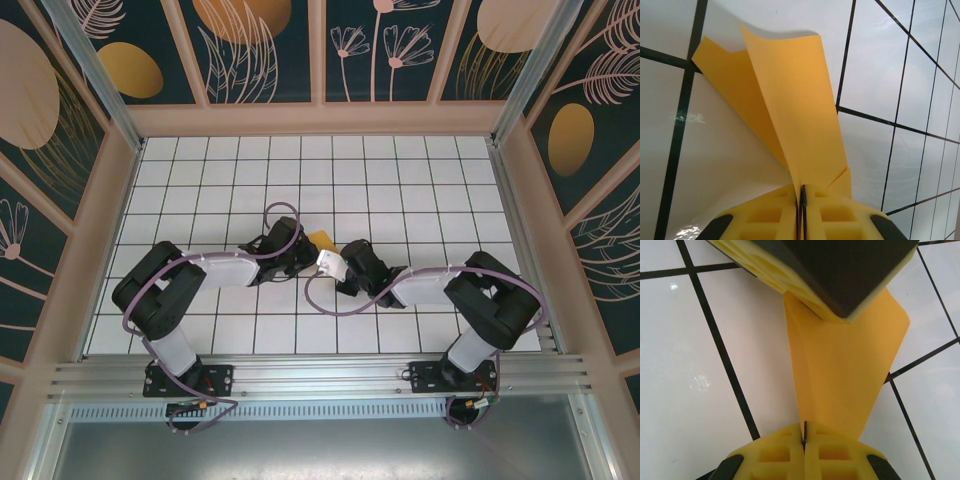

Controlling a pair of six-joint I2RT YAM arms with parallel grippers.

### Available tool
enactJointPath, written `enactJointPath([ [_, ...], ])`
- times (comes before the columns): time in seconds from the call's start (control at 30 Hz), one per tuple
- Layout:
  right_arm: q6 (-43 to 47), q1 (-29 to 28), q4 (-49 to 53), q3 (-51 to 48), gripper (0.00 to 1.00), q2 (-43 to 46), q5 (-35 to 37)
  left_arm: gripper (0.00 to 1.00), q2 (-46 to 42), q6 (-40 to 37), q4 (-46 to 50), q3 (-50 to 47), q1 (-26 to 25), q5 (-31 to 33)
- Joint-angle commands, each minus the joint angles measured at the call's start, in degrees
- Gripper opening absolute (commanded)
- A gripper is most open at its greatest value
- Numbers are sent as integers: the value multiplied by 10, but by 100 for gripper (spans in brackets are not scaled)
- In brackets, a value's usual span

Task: Fold a paper plane with a square sheet of paper (pick it up from the middle)
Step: Fold the wing for the fifth time at the center of the table.

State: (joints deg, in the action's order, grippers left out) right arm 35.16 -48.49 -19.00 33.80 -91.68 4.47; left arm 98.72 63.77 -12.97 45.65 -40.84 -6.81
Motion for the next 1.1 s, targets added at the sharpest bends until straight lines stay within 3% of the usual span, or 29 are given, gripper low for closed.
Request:
enactJointPath([
  [0.0, -25, -6, 14, 38, 2, -13, -28, 24, -22, -8, 15, 5, 7, 13],
  [0.03, -34, -6, 18, 44, 1, -15, -34, 33, -29, -8, 20, 3, 12, 15],
  [0.2, -98, -10, 36, 78, 0, -37, -77, 50, -91, 2, 23, -32, 35, 36],
  [0.37, -173, -13, 36, 101, 0, -63, -128, 59, -156, 0, 38, -63, 48, 61],
  [0.83, -337, 6, -28, 82, 0, -98, -235, 59, -233, 8, 13, -134, 48, 70],
  [1.07, -474, 75, -36, 102, 1, -140, -376, 56, -236, -13, -8, -143, 48, 34],
])
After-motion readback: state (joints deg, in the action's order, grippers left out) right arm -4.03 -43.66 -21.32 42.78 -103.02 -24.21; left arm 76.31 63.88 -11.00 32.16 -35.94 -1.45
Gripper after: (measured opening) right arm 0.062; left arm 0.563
